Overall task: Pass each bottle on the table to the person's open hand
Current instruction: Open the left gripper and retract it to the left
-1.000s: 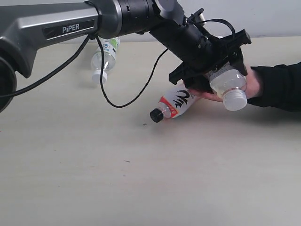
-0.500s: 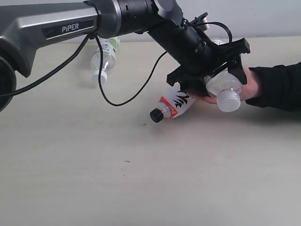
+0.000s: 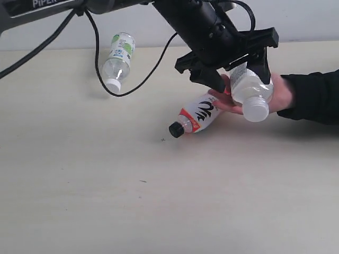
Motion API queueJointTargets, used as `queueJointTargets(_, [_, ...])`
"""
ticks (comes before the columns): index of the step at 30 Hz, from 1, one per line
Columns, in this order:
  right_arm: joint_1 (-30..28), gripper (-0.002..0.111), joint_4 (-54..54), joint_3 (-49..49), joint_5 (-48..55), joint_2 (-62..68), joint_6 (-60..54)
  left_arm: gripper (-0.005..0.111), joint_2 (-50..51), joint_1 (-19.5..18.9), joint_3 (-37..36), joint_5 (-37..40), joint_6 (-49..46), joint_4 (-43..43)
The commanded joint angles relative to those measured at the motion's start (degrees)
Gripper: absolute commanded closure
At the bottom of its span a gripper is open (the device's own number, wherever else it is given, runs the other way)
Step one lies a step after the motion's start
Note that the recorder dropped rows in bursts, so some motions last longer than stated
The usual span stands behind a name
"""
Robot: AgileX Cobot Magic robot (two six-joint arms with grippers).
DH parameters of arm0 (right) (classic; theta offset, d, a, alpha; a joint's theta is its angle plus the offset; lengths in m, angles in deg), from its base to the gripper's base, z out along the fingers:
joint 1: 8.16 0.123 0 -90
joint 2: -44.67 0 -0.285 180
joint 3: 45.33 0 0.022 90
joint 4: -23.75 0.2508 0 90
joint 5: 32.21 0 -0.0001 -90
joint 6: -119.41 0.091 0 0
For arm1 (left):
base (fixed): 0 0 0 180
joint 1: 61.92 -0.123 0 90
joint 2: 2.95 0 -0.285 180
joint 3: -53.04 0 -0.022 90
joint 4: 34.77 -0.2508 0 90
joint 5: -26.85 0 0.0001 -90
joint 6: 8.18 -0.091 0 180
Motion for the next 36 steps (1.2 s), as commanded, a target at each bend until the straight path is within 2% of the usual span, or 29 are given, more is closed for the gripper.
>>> queueJointTargets(1, [-0.29, 0.108, -0.06, -0.26, -0.29, -0.33, 0.12, 0.030, -2.32, -0.22, 0.30, 6.60, -0.25, -5.19])
queueJointTargets(6, [-0.29, 0.108, -0.06, -0.26, -0.29, -0.33, 0.12, 0.030, -4.36, -0.22, 0.30, 12.26, -1.58, -15.99])
queueJointTargets(7, [-0.29, 0.108, -0.06, -0.26, -0.29, -0.33, 0.12, 0.030, -5.20, -0.22, 0.30, 12.26, -4.34, -19.80])
queueJointTargets(10, [-0.29, 0.108, -0.06, -0.26, -0.29, -0.33, 0.12, 0.030, -6.75, -0.22, 0.30, 12.26, -9.47, -24.08])
queueJointTargets(12, [-0.29, 0.108, -0.06, -0.26, -0.29, -0.33, 0.12, 0.036, -8.04, -0.22, 0.06, 12.26, -11.00, -26.33])
queueJointTargets(13, [-0.29, 0.108, -0.06, -0.26, -0.29, -0.33, 0.12, 0.050, -8.67, -0.22, 0.03, 12.26, -11.00, -26.61])
queueJointTargets(16, [-0.29, 0.108, -0.06, -0.26, -0.29, -0.33, 0.12, 0.106, -10.26, -0.22, -1.02, 12.26, -9.01, -26.61])
queueJointTargets(19, [-0.29, 0.108, -0.06, -0.26, -0.29, -0.33, 0.12, 0.104, -13.00, -0.10, -4.43, 12.26, -8.87, -26.72])
queueJointTargets(21, [-0.29, 0.108, -0.06, -0.26, -0.29, -0.33, 0.12, 0.104, -16.81, -0.10, -10.00, 11.77, -8.87, -26.72])
queueJointTargets(22, [-0.29, 0.108, -0.06, -0.26, -0.29, -0.33, 0.12, 0.104, -19.53, -0.10, -13.76, 8.17, -8.87, -26.84])
queueJointTargets(27, [-0.29, 0.108, -0.06, -0.26, -0.29, -0.33, 0.12, 0.104, -28.88, -0.10, -25.71, 0.05, -9.59, -26.84])
queueJointTargets(31, [-0.29, 0.108, -0.06, -0.26, -0.29, -0.33, 0.12, 0.104, -37.36, -0.10, -37.77, -10.74, -9.75, -26.95])
queueJointTargets(36, [-0.29, 0.108, -0.06, -0.26, -0.29, -0.33, 0.12, 0.104, -46.31, -0.10, -51.23, -19.43, -9.75, -26.95])
